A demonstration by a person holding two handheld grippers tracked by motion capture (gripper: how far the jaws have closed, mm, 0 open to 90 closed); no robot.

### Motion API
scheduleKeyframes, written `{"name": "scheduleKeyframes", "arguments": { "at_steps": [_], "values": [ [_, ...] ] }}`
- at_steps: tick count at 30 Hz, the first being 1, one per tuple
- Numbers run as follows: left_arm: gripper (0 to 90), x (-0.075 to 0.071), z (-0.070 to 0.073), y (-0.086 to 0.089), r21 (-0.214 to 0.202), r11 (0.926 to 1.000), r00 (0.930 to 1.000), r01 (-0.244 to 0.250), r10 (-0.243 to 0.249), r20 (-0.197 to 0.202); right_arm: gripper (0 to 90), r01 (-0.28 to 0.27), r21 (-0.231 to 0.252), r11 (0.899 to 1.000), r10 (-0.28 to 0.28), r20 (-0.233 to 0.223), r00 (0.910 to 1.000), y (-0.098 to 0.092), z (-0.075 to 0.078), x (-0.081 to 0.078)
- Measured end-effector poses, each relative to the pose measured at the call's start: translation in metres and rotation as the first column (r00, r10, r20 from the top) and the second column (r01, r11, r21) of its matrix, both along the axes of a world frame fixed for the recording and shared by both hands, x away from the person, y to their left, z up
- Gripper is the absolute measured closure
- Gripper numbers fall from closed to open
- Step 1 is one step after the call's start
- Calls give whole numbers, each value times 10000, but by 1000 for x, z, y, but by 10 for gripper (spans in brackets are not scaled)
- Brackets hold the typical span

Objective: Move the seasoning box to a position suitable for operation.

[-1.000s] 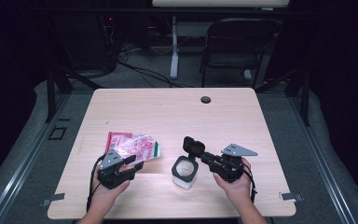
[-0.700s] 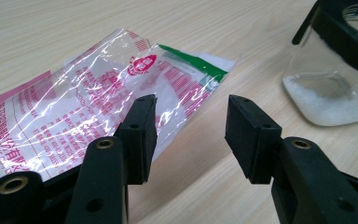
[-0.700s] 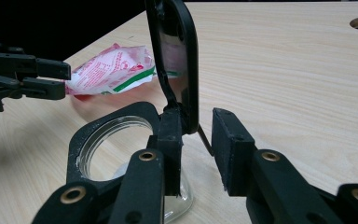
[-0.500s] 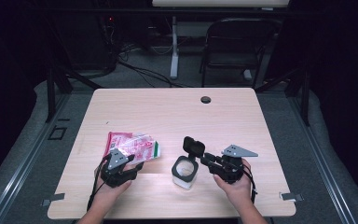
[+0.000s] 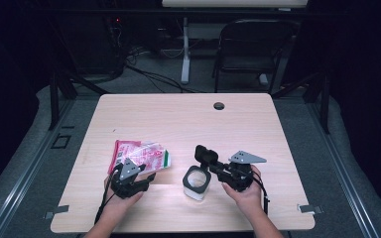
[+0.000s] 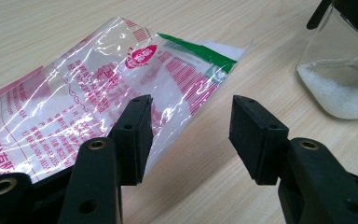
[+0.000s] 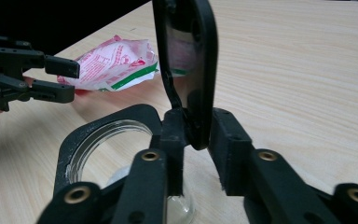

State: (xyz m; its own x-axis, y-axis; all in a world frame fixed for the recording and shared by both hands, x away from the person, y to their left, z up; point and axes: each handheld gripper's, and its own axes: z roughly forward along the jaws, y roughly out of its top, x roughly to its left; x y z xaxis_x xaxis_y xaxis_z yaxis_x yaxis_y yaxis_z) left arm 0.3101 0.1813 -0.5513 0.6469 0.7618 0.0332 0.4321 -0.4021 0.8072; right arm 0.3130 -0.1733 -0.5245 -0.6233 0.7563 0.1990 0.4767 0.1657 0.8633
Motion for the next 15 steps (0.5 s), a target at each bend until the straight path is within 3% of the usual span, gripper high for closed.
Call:
{"name": "scheduleKeyframes", "arguments": {
  "at_steps": [7, 15],
  "values": [
    [502, 0, 0, -1, 17, 9997, 9997, 243, -243, 25, 829, -53, 493, 9988, 62, -179, 9998, -6, 2, 2],
    [489, 0, 0, -2, -15, 9993, 9992, 379, -379, 152, 845, -49, 445, 9990, 55, -120, 9999, -8, 2, 1]
  ]
}}
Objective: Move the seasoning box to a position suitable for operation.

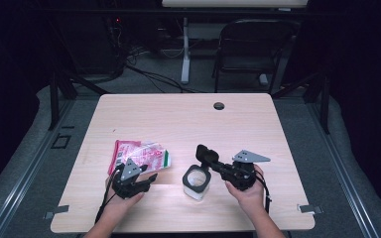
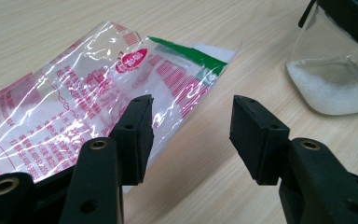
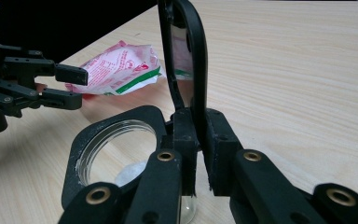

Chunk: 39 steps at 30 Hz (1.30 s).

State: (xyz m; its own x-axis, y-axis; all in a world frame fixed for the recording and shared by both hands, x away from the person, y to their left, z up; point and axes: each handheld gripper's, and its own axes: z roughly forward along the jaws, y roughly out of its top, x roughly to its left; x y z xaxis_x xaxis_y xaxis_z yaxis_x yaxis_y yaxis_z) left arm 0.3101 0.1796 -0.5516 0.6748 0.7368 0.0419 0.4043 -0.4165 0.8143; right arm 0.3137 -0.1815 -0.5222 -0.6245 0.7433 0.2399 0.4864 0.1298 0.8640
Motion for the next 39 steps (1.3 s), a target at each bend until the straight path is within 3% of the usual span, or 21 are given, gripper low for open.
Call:
{"name": "scheduleKeyframes", "arguments": {
  "at_steps": [9, 14, 16, 19, 26, 35, 39],
  "values": [
    [455, 0, -1, -1, 202, 9998, 9998, -68, 64, 201, 847, 139, 53, 9999, -139, 28, 9999, -8, 0, 2],
    [439, 1, -2, -2, 241, 9997, 9998, 32, -36, 190, 844, 509, 40, 9987, -509, 7, 9987, -18, 1, 4],
    [436, 2, -2, -2, 312, 9995, 9998, 43, -50, 213, 836, 733, 266, 9970, -732, -47, 9973, -22, 0, 5],
    [425, 3, -3, -2, 365, 9993, 9996, 27, -36, 267, 774, 658, 648, 9957, -645, -221, 9977, -26, 0, 7],
    [418, 7, -5, -4, 449, 9990, 9996, -46, 34, 274, 661, 589, 550, 9967, -575, -263, 9980, -26, -4, 3],
    [403, 12, -9, -15, 1125, 9936, 9989, 90, -141, 448, 614, 796, 652, 9947, -780, -258, 9966, -32, -5, -6],
    [410, 17, -11, -19, 1176, 9930, 9988, 81, -138, 472, 601, 955, 594, 9937, -951, -89, 9954, -36, -6, -10]
  ]
}}
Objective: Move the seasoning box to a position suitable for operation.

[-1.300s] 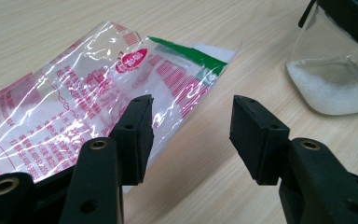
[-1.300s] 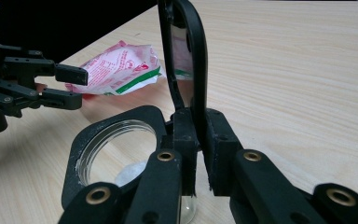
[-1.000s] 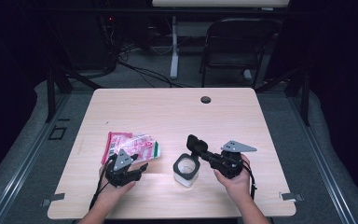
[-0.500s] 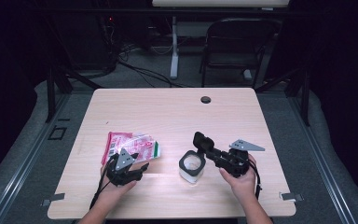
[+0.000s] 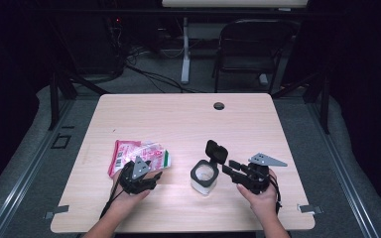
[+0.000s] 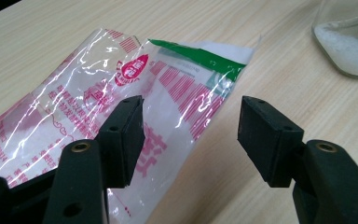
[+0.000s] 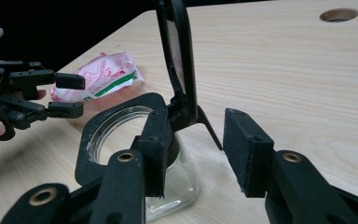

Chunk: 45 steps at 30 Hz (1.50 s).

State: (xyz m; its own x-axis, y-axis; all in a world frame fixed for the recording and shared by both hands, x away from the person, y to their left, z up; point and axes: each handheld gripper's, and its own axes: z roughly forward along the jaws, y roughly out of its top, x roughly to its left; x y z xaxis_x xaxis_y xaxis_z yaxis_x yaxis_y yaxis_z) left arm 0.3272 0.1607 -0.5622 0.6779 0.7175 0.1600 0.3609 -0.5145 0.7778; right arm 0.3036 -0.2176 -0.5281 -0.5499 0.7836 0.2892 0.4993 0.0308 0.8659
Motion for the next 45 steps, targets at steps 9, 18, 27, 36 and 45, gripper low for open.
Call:
{"name": "scheduleKeyframes", "arguments": {
  "at_steps": [9, 18, 27, 36, 45],
  "values": [
    [447, 12, -5, -9, 178, 9998, 9999, -121, 122, -27, 593, 386, 158, 9991, -388, 123, 9992, -14, 0, -12],
    [576, 15, -5, -13, 213, 9992, 9994, -337, 339, -96, 592, 585, 190, 9981, -587, 135, 9982, -18, 0, -17],
    [702, 17, -4, -9, -64, 9985, 9980, -553, 550, -317, 592, 546, 150, 9984, -548, 143, 9984, -17, 0, -17],
    [797, 20, -2, -5, -401, 9953, 9927, -884, 847, -856, 592, 543, 179, 9984, -546, 160, 9984, -19, 1, -18],
    [881, 23, -2, 1, -666, 9936, 9912, -914, 843, -1026, 592, 551, 220, 9982, -555, 157, 9983, -19, 0, -18]
  ]
}}
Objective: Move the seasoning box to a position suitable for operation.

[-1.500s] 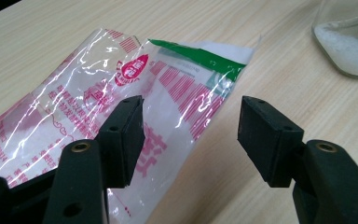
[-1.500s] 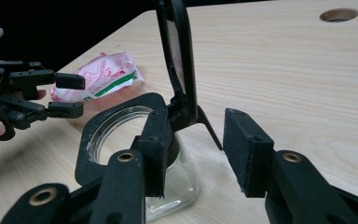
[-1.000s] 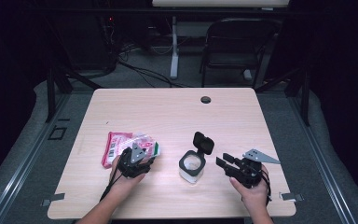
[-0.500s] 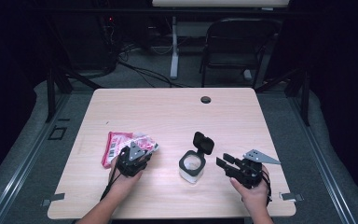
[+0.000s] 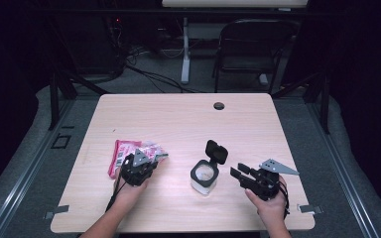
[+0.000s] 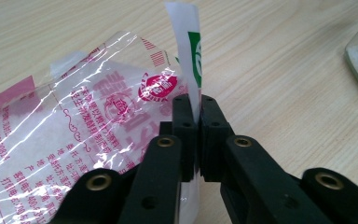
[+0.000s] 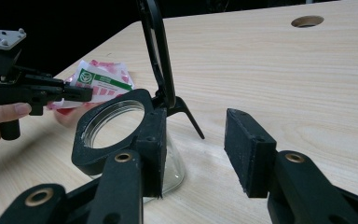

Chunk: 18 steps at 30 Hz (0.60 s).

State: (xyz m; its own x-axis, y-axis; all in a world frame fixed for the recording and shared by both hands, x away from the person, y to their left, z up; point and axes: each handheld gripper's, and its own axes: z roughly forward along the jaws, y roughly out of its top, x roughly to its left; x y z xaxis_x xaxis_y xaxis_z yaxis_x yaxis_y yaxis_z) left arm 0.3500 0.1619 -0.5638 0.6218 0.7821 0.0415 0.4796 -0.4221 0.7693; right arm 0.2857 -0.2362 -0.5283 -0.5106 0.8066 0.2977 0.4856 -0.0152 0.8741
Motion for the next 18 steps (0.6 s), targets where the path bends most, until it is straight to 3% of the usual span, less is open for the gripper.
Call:
{"name": "scheduleKeyframes", "arguments": {
  "at_steps": [8, 13, 18],
  "values": [
    [891, 1, 0, 2, -67, 10000, 10000, -56, 56, -11, 592, -22, 7, 10000, 22, -12, 10000, 1, 0, 0],
    [813, 2, -2, 2, 56, 9996, 9996, -275, 275, 52, 592, -23, 7, 10000, 23, -22, 10000, 0, 0, 0],
    [735, 4, -5, -2, 509, 9976, 9988, -460, 452, 175, 592, -56, -32, 10000, 55, -24, 10000, 1, -1, 0]
  ]
}}
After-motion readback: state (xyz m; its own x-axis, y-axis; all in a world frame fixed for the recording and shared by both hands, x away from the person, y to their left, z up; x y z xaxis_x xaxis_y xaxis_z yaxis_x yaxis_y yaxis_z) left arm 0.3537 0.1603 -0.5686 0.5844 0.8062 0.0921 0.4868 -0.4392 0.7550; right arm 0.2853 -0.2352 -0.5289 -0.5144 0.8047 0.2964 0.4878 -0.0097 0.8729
